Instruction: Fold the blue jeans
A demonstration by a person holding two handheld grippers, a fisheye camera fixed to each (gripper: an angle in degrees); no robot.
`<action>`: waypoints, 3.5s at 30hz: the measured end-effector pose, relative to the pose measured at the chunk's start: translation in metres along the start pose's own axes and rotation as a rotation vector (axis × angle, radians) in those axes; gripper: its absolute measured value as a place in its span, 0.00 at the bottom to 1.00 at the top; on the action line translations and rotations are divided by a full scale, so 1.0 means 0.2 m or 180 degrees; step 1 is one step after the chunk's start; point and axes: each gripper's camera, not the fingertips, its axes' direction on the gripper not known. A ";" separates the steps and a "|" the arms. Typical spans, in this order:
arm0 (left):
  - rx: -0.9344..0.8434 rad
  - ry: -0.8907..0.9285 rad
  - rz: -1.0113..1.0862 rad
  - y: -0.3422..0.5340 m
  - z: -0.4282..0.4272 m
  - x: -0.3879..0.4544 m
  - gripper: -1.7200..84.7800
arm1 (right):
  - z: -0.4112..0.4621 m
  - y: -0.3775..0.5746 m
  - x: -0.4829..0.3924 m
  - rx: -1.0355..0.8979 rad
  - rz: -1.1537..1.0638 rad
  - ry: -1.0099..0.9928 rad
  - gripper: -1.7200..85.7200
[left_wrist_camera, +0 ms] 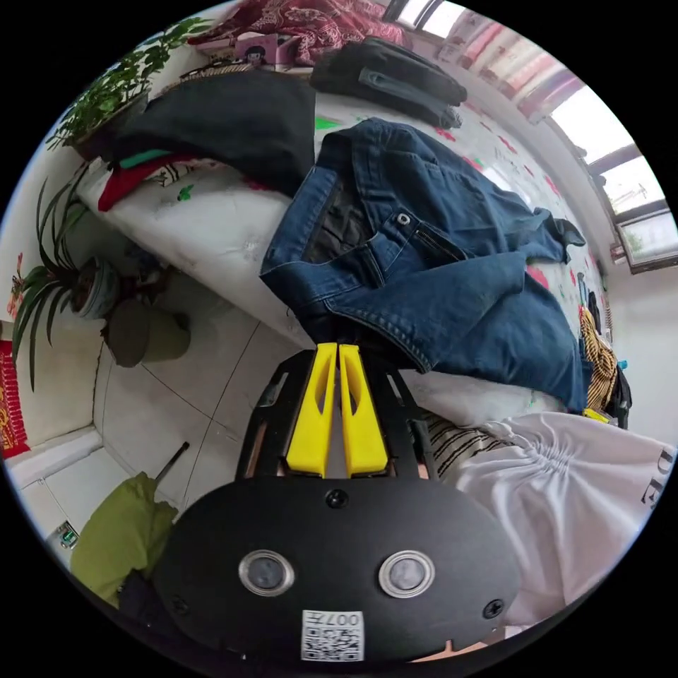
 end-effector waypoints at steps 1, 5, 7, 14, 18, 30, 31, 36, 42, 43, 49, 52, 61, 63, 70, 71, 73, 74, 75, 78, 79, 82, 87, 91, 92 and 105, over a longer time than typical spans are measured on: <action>0.0088 0.0029 0.0026 0.01 -0.05 0.00 0.01 | 0.01 0.02 -0.05 -0.0035 -0.0059 0.0146 0.02; 0.0287 -0.0109 0.0384 0.01 -0.25 0.05 0.01 | -0.17 0.17 0.07 0.0455 0.0268 -0.0006 0.02; 0.0272 -0.0157 0.0435 0.03 -0.25 0.07 0.01 | -0.14 0.23 0.09 0.0508 0.0325 -0.0096 0.02; -0.0131 -0.0459 0.0139 0.16 -0.13 0.01 0.03 | 0.31 0.40 -0.02 -0.0294 0.0639 -0.0660 0.09; 0.0290 -0.0479 0.0174 0.10 -0.35 0.01 0.07 | 0.12 0.52 0.15 0.0444 0.1244 -0.0689 0.10; 0.0224 -0.0229 0.0547 -1.08 -0.09 0.31 0.20 | -0.18 -0.34 0.60 0.1979 0.1531 -0.1786 0.12; 0.0210 -0.0316 0.0573 -1.16 -0.06 0.32 0.21 | -0.19 -0.43 0.63 0.2016 0.1523 -0.1800 0.13; -0.0133 -0.0693 0.0976 -1.35 0.03 0.40 0.10 | -0.13 -0.74 0.83 0.1961 0.1685 -0.1591 0.15; -0.0238 -0.0043 0.1483 -1.43 -0.31 0.33 0.01 | 0.05 -1.04 1.21 0.1860 0.2061 -0.1592 0.16; -0.0106 0.0498 0.1249 -1.47 -0.41 0.22 0.01 | 0.08 -1.10 1.28 0.1901 0.2101 -0.1633 0.16; 0.0864 0.2726 -0.0833 -1.49 -0.40 -0.42 0.01 | 0.16 -1.52 1.45 0.1925 0.2111 -0.1756 0.17; 0.1071 0.2988 -0.1671 -1.44 -0.23 -0.55 0.01 | 0.19 -1.69 1.50 0.1412 0.2160 -0.1420 0.10; 0.0824 0.2312 -0.1448 -1.70 -0.24 -0.41 0.01 | -0.15 -0.75 2.03 0.1956 0.2137 -0.1560 0.02; 0.0746 0.2292 -0.1480 -1.80 -0.18 -0.35 0.01 | -0.16 -0.58 2.14 0.1985 0.2235 -0.1931 0.02; 0.0626 0.2002 -0.1393 -2.08 0.01 -0.07 0.01 | 0.10 -0.52 2.37 0.1537 0.2741 -0.2143 0.04; 0.0599 0.1802 -0.1438 -2.11 0.08 -0.03 0.01 | 0.22 -0.59 2.37 0.1511 0.2984 -0.2024 0.04; 0.0414 0.1557 -0.1560 -2.13 0.16 0.01 0.01 | 0.38 -0.70 2.33 0.1306 0.3354 -0.1699 0.06; 0.0393 0.1587 -0.1541 -2.13 0.16 0.03 0.02 | 0.45 -0.76 2.28 0.1247 0.3435 -0.1610 0.07; 0.0401 0.1584 -0.1514 -2.13 0.15 0.03 0.02 | 0.47 -0.79 2.26 0.1245 0.3435 -0.1588 0.08; 0.0542 0.1234 -0.1088 -2.10 -0.03 0.08 0.06 | 0.45 -0.92 2.06 0.1622 0.3213 -0.1479 0.09; 0.0699 0.1012 -0.0932 -2.06 -0.13 0.10 0.08 | 0.39 -0.98 1.95 0.1844 0.2982 -0.1393 0.09; 0.0992 0.0522 -0.0433 -1.98 -0.32 0.22 0.09 | 0.27 -1.20 1.65 0.2166 0.2135 -0.1328 0.09; 0.0500 0.0016 0.0276 -2.00 -0.10 0.57 0.09 | 0.34 -1.64 1.34 0.1614 0.1393 -0.1433 0.09; 0.0211 -0.0399 0.0489 -2.05 0.07 0.76 0.08 | 0.14 -1.62 1.32 0.1798 0.1703 -0.1341 0.09; 0.0355 -0.0430 0.0517 -2.03 0.01 0.78 0.05 | 0.02 -1.57 1.30 0.2036 0.1583 -0.1457 0.09; 0.0113 -0.0297 0.0462 -1.21 -0.13 0.59 0.17 | -0.22 -0.84 0.45 0.1943 0.1100 -0.1912 0.08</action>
